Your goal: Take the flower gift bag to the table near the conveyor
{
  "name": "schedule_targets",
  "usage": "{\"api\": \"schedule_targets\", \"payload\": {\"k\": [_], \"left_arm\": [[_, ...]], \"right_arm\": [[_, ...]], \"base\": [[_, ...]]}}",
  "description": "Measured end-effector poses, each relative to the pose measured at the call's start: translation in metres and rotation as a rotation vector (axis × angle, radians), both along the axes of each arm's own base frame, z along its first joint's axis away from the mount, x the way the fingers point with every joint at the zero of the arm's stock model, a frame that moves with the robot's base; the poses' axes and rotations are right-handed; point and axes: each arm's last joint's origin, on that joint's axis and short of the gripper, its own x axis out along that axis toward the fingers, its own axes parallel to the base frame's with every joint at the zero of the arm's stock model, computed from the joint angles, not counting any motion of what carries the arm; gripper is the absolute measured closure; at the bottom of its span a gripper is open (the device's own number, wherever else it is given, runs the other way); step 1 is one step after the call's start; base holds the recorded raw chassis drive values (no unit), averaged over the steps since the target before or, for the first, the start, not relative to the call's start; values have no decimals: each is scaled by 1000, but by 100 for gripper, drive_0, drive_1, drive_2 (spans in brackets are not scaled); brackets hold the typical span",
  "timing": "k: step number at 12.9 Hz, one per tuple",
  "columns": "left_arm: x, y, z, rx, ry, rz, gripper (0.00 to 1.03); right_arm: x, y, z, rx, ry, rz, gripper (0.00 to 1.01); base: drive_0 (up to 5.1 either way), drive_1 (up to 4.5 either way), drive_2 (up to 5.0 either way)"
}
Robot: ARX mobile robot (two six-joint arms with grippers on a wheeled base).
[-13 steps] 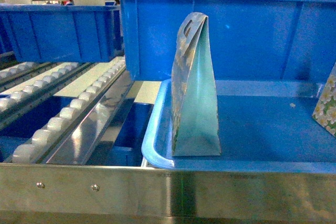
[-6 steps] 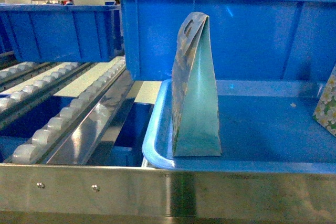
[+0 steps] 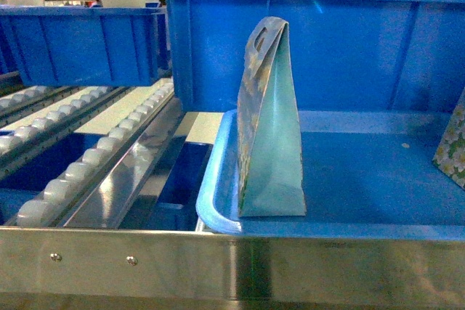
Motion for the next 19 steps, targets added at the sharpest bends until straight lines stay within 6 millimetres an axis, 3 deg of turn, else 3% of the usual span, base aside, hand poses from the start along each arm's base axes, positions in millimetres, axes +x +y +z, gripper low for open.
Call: {"api": "schedule_targets", "payload": {"k": [1, 5, 14, 19], "left_arm": [[3, -8, -1, 12, 10, 7, 5], [4, -8, -1, 22, 9, 16, 5], [4, -8, -1, 22, 9, 16, 5], [4, -8, -1, 22, 9, 16, 5]], "right_arm": [[6, 3, 2, -18, 18, 6, 3], [7, 3, 1, -37, 20, 5, 3], [35, 5, -22, -51, 162, 41, 3], [37, 5, -33, -58, 195, 30, 3]], "base": [[0, 0, 0], [0, 0, 0], [0, 0, 0], [0, 0, 0]]}}
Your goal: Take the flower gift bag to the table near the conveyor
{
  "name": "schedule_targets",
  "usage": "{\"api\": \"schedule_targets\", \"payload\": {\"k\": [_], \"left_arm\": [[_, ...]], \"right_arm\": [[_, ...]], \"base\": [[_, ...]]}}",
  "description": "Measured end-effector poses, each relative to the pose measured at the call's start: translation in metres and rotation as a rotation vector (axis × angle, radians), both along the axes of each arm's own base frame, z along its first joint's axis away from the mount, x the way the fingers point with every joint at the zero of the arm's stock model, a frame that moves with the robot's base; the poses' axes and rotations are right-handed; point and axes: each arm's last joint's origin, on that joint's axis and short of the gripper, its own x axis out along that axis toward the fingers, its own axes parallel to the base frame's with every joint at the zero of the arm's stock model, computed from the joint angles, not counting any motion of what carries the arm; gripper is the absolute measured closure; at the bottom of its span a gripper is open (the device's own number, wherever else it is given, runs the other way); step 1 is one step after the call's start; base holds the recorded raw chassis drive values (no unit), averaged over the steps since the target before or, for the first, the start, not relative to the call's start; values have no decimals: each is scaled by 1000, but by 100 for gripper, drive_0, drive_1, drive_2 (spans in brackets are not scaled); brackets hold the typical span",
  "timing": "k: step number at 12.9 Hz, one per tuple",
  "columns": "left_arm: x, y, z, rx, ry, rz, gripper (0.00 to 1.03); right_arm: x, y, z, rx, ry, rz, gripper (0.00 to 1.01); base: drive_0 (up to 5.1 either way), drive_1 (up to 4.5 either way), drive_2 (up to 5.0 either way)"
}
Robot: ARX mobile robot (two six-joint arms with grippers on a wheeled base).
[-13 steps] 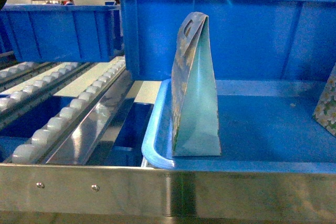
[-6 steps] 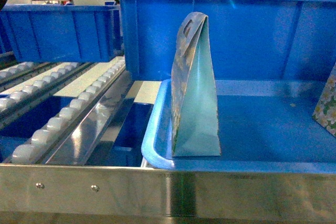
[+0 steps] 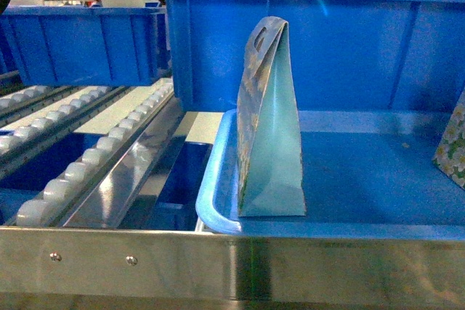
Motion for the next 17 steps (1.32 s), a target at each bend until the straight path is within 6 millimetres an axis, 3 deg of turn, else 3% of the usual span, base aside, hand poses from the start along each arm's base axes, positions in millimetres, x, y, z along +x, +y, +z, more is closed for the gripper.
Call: {"api": "schedule_targets", "payload": {"k": [1, 3, 5, 8, 12, 17], "left_arm": [[0, 0, 0, 0, 0, 0, 5], [0, 0, 0, 0, 0, 0, 5], [0, 0, 0, 0, 0, 0, 5], [0, 0, 0, 0, -1, 0, 5], [0, 0, 0, 0, 0, 0, 5], [0, 0, 0, 0, 0, 0, 5]], "right_arm": [[-1, 0, -2, -2, 8, 0, 3], [-2, 0, -4, -2, 7, 0, 25], [-4, 0, -8, -6, 18, 3, 58], [-7, -2, -11, -5, 14, -2, 96], [-24, -7, 5, -2, -64, -33, 99], [-66, -30, 38, 12, -206, -121, 99]], "base": [[0, 0, 0], [0, 0, 0], [0, 0, 0], [0, 0, 0], [0, 0, 0], [0, 0, 0]]}}
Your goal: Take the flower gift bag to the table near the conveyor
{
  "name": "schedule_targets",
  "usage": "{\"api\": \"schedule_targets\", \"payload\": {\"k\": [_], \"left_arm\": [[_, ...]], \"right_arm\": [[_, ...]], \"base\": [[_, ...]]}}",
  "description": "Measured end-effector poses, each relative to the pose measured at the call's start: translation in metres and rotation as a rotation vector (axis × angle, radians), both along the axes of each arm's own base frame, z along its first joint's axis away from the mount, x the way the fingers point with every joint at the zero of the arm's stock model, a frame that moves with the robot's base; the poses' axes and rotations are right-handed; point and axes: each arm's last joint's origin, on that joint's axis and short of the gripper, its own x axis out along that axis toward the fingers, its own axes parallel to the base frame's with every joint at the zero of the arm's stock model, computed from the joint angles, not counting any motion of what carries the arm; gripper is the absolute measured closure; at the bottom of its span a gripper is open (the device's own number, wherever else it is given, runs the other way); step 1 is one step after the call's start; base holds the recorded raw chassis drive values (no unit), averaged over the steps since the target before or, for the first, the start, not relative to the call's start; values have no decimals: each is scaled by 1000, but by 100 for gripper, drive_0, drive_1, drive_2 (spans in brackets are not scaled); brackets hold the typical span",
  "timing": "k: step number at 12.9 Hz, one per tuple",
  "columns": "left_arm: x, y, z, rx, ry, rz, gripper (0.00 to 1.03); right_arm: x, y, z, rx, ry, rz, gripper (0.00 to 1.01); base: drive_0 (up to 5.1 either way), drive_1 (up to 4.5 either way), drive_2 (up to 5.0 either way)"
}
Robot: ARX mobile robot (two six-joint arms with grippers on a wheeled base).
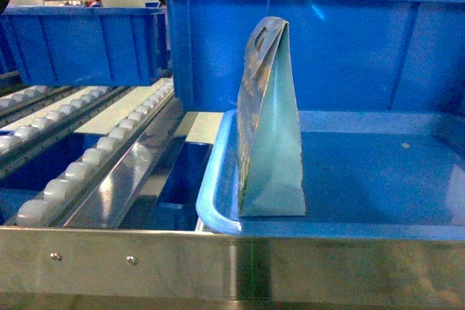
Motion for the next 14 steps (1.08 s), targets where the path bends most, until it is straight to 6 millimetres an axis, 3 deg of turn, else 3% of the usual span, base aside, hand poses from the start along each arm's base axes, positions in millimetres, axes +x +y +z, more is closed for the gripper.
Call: {"api": "schedule_targets", "payload": {"k": [4, 9, 10, 11, 14], "left_arm": [[0, 0, 0, 0, 0, 0, 5], [0, 0, 0, 0, 0, 3, 5], [10, -13, -3, 11, 27, 17, 5], [26, -49, -8, 41, 107, -17, 5], [38, -65, -27, 117, 183, -2, 5]], "right_arm": [[-37, -15, 8, 15, -89, -19, 99], [-44, -9, -3, 27, -57, 33, 99], [-44, -9, -3, 27, -57, 33, 99], [-44, -9, -3, 27, -57, 33, 99], [-44, -9, -3, 27, -57, 33, 99]], "base": [[0, 0, 0], [0, 0, 0], [0, 0, 0], [0, 0, 0], [0, 0, 0]]}}
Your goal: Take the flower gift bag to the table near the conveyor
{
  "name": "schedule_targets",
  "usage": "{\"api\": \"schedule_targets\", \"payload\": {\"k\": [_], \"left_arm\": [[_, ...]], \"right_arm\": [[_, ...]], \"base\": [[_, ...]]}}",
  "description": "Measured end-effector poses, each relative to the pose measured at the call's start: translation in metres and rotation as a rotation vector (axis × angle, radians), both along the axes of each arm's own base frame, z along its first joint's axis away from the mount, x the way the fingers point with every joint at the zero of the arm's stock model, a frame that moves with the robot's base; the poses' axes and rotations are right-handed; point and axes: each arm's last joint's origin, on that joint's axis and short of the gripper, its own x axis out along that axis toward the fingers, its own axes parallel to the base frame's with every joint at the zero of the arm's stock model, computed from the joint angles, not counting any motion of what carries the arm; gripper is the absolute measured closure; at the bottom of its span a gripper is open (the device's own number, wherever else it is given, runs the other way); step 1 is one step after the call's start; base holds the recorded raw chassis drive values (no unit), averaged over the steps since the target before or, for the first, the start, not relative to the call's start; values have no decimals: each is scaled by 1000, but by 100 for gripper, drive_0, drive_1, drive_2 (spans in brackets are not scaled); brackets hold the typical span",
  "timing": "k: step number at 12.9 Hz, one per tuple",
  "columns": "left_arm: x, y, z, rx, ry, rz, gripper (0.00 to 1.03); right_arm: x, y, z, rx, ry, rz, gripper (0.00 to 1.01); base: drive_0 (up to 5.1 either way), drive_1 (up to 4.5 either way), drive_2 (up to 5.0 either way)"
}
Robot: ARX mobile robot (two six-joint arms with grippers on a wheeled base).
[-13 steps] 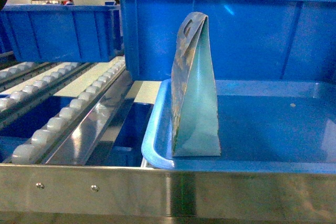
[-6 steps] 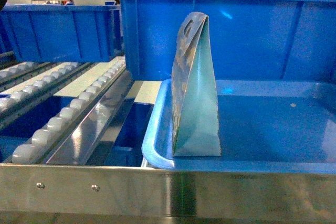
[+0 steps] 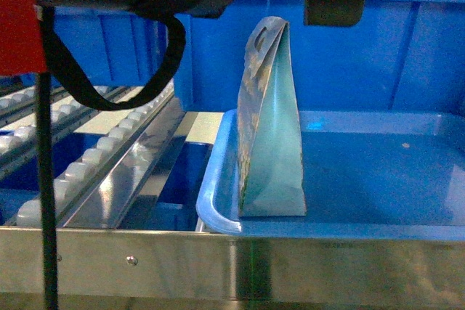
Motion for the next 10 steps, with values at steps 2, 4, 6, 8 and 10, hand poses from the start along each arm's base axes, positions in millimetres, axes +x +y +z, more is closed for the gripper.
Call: {"api": "schedule_targets", "payload": {"k": [2, 4, 6, 8, 10], "left_arm": [[3, -3, -2, 12, 9, -5, 5], [4, -7, -4, 19, 10, -10, 5], [6, -10, -6, 30, 14, -15, 5], [10, -13, -10, 75, 37, 5, 9], [10, -11, -16, 98, 69, 15, 53]], "right_arm": [[0, 0, 0, 0, 0, 0, 99], [0, 0, 0, 0, 0, 0, 99], [0, 0, 0, 0, 0, 0, 99], [0, 0, 0, 0, 0, 0, 99], [0, 0, 0, 0, 0, 0, 99]], "base": [[0, 0, 0], [0, 0, 0], [0, 0, 0], [0, 0, 0], [0, 0, 0]]}}
